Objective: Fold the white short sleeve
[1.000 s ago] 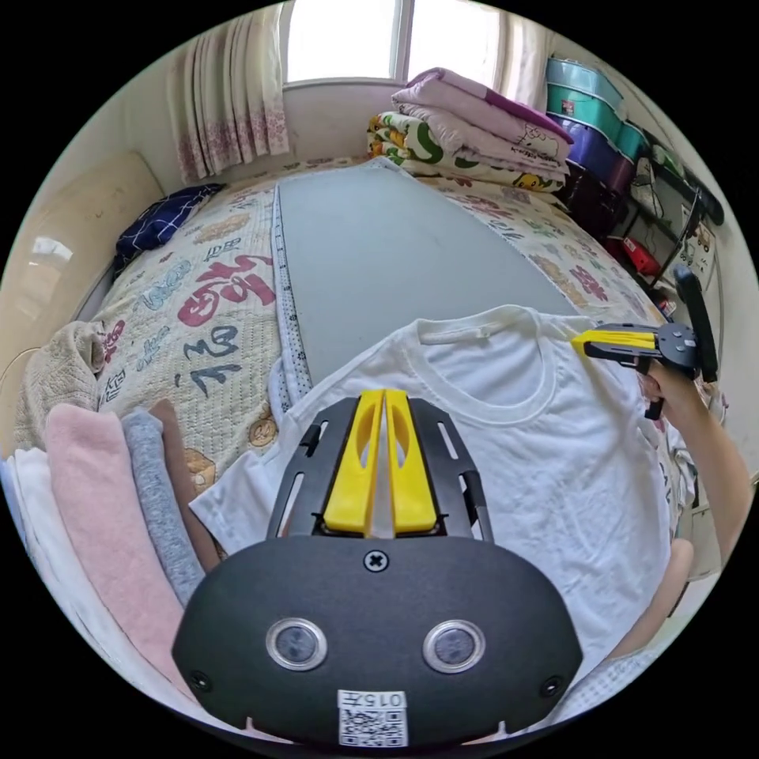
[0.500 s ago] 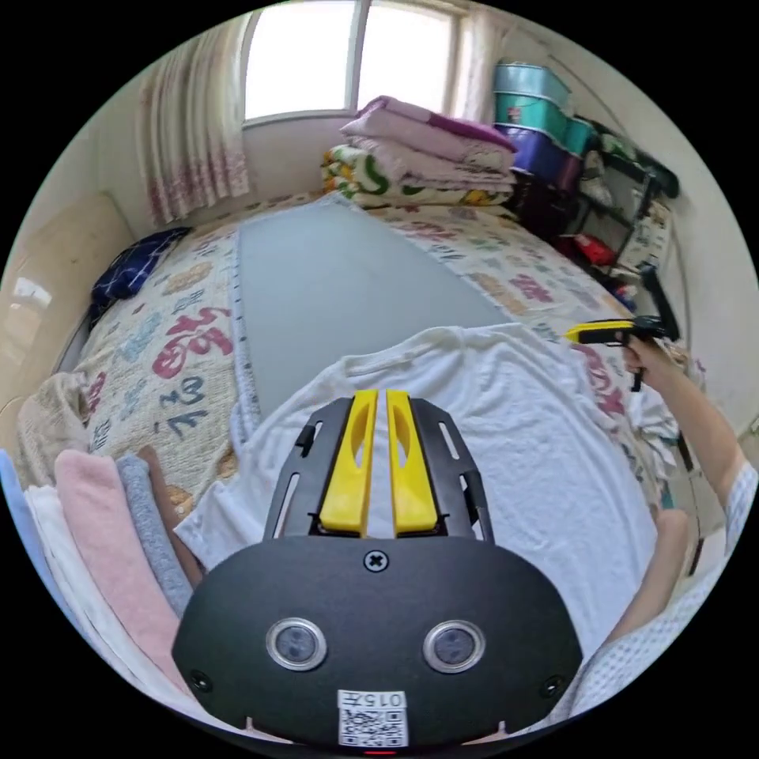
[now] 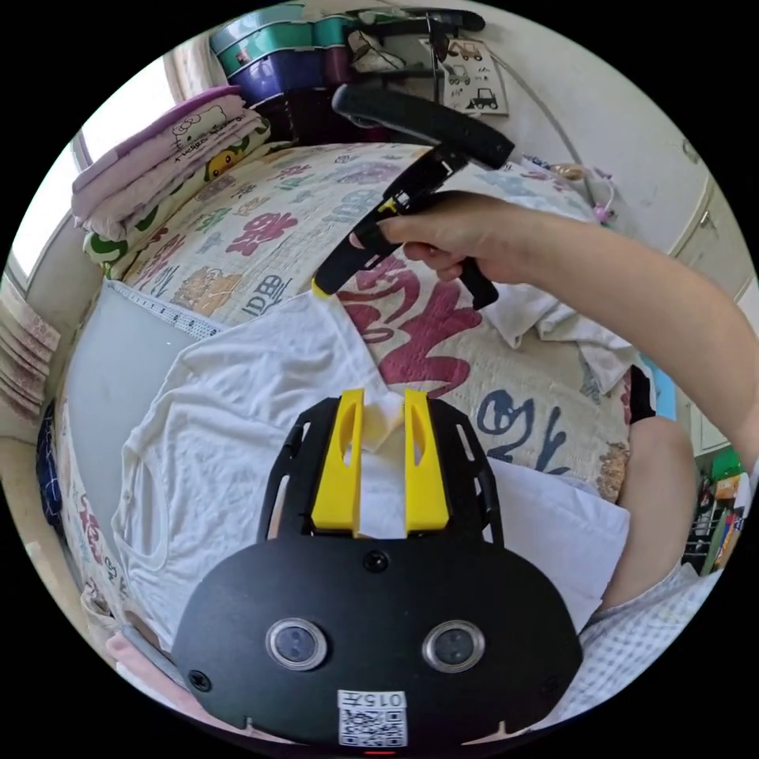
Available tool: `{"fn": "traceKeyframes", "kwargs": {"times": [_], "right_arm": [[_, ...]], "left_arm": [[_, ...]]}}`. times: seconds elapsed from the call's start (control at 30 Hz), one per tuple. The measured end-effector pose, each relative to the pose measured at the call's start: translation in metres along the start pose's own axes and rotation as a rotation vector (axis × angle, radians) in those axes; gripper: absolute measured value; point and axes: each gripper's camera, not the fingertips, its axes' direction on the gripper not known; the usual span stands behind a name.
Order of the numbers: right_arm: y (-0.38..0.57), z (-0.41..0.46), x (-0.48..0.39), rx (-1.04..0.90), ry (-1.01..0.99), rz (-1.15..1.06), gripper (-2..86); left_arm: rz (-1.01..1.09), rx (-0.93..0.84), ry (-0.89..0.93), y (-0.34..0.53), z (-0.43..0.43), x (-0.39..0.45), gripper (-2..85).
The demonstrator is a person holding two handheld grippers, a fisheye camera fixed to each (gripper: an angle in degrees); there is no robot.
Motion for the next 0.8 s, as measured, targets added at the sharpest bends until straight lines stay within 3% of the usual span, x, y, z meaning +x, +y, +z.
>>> {"fn": "traceKeyframes", "kwargs": {"times": [0.23,0.4,0.53,0.63,0.8], "right_arm": [[-0.008,-0.069,0.003,0.072,0.093,0.045,-0.6],[-0.024,-0.113,0.0,0.058,0.094,0.079,-0.2],[-0.024,-0.126,-0.014,0.023,0.129,0.099,3.0],[-0.002,-0.161,-0.027,0.085,0.102,0.144,4.9],[0.096,-0.257,-0.098,0.198,0.019,-0.003,4.0]], "left_arm": [[-0.124,0.131,0.087,-0.005,0.003,-0.009,-0.1],[-0.207,0.12,0.109,-0.011,0.039,-0.011,0.8],[-0.253,0.093,0.247,0.002,0.055,-0.023,5.2],[-0.276,0.176,0.337,0.039,0.03,-0.027,6.8],[-0.256,0.401,0.437,0.178,-0.041,-0.009,7.3]]}}
